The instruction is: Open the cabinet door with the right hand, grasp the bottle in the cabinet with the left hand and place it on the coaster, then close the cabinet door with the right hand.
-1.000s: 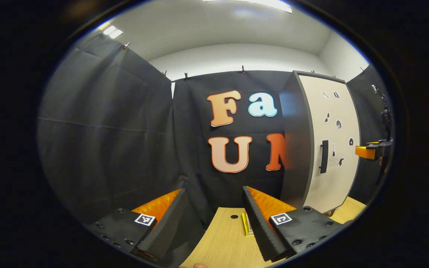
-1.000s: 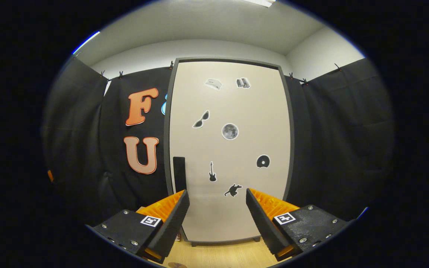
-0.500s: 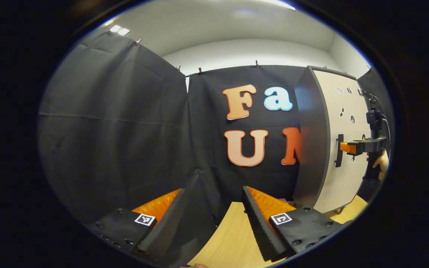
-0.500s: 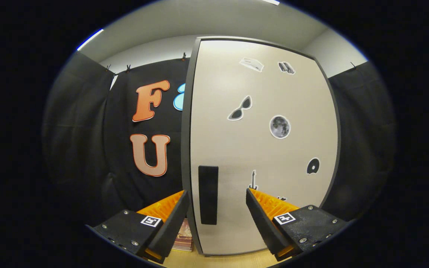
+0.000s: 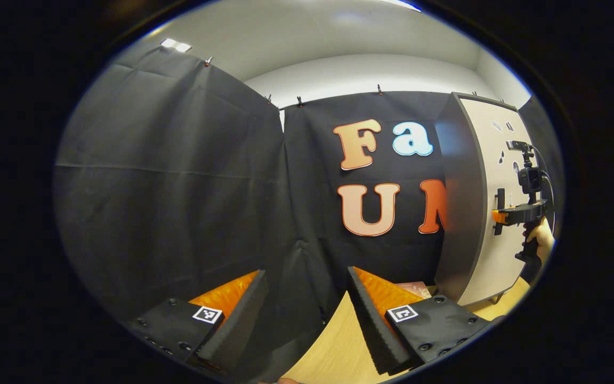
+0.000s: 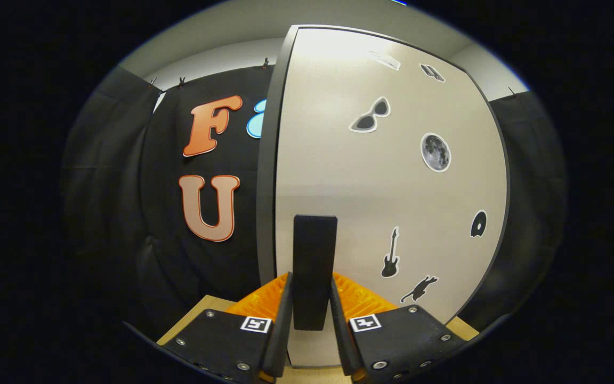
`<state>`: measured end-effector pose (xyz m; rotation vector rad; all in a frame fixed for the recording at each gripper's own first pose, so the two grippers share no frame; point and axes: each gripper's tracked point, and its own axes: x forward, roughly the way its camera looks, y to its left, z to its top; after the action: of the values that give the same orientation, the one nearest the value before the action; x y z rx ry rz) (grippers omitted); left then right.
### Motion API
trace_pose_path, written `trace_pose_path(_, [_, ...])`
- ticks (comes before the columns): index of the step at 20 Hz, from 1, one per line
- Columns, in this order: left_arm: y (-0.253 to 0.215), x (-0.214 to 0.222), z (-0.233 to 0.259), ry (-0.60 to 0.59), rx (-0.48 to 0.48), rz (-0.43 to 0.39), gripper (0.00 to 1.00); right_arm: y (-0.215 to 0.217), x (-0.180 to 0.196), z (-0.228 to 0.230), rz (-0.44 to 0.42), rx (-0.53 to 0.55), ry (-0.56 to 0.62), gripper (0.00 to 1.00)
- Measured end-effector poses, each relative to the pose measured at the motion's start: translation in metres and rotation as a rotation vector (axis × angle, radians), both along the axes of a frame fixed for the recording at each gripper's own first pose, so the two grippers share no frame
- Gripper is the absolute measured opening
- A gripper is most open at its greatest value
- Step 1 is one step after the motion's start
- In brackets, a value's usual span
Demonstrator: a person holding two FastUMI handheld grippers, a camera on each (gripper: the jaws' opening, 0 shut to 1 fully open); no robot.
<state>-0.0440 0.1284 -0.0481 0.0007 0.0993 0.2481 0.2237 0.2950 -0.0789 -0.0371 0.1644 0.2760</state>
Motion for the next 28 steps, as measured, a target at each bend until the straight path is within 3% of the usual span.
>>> trace_pose_path(1, [0.000, 0.000, 0.000, -0.001, 0.001, 0.001, 0.97, -0.001, 0.000, -0.001, 0.009, 0.013, 0.012, 0.37])
trace_pose_path(8, [-0.014, 0.011, 0.009, -0.017, 0.011, -0.024, 1.00, -0.003, -0.014, 0.003, 0.059, 0.009, 0.007, 0.20])
trace_pose_path(16, [-0.041, 0.011, 0.008, -0.020, -0.016, -0.080, 1.00, -0.023, -0.065, 0.019, 0.156, 0.053, 0.035, 0.20])
trace_pose_path(28, [-0.090, 0.020, 0.020, -0.052, -0.019, -0.191, 0.99, -0.064, -0.087, 0.023, 0.052, 0.028, 0.023, 0.16])
